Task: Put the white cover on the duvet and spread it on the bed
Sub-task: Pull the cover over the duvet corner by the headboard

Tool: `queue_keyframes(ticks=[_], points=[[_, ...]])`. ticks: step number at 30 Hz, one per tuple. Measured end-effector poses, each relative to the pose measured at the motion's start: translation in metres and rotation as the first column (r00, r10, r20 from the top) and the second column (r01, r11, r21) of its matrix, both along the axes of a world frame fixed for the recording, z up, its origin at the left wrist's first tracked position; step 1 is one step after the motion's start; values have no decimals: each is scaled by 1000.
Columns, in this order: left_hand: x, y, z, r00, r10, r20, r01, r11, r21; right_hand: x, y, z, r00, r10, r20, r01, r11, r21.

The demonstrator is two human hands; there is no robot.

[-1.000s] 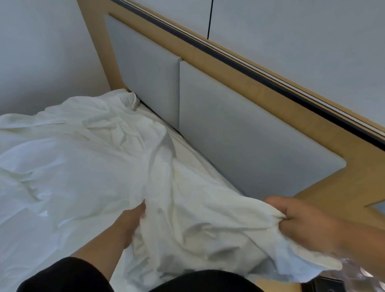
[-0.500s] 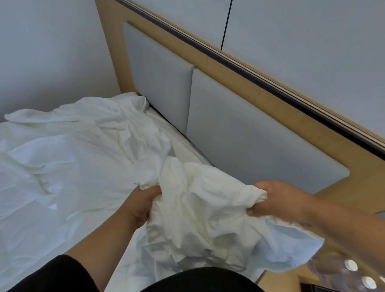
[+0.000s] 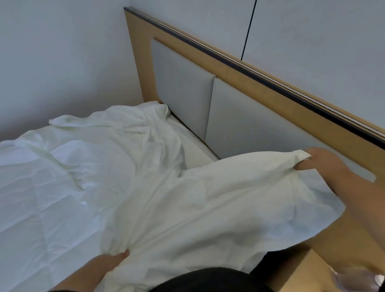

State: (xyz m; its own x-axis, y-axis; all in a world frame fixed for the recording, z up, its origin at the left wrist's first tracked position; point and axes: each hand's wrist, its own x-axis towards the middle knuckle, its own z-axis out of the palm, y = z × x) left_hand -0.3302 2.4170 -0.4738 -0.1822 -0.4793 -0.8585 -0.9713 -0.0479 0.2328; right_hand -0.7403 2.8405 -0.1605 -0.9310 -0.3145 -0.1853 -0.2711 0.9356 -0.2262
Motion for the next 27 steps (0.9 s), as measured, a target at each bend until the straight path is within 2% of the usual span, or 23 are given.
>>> queue_keyframes(ticks=[2,3,5,6,7,8,9,10,11,12,14,17,20,21,23,25,27], points=[[20,1,-27,997,-15,81,19,999,-47,20,-10,6,997,73,23,-70,993,-96],[21,9,-16,990,-10,137,22,996,-83,30,-15,12,992,121,46,-114,984,-138],[3,30,35,954,-155,255,207,960,-191,52,-21,27,965,215,153,-166,945,-283],[-17,36,64,934,-241,264,318,898,-304,64,-22,33,937,263,230,-169,917,-361],[-43,40,94,916,-330,227,399,807,-436,76,-22,39,899,315,305,-168,890,-423],[-74,45,121,919,-382,100,369,742,-559,88,-23,43,854,366,370,-167,867,-470],[-101,53,140,913,-400,-76,282,757,-590,101,-24,46,805,416,422,-167,843,-512],[-126,65,161,900,-350,-258,188,848,-496,111,-25,48,748,466,473,-157,817,-555],[-147,81,179,898,-220,-381,112,952,-285,121,-26,49,674,518,526,-130,785,-606],[-168,95,194,902,-71,-426,57,997,-47,129,-27,49,597,559,575,-87,758,-647],[-200,118,219,931,9,-365,94,960,264,141,-27,46,492,609,622,-76,742,-666],[-211,139,211,965,-39,-260,153,886,437,152,-24,43,458,640,617,-256,759,-598],[-210,150,194,941,124,-316,5,926,378,143,-13,41,425,603,675,-288,797,-530],[-211,152,192,902,206,-379,-65,934,351,136,-7,39,424,576,699,-284,817,-502],[-219,155,203,759,391,-520,-238,911,338,111,10,24,477,503,720,-335,862,-380],[-231,158,225,574,479,-664,-349,877,330,81,25,3,649,424,632,-469,877,-106],[-243,165,260,439,453,-776,-366,879,306,55,27,-16,844,348,409,-444,880,168]])
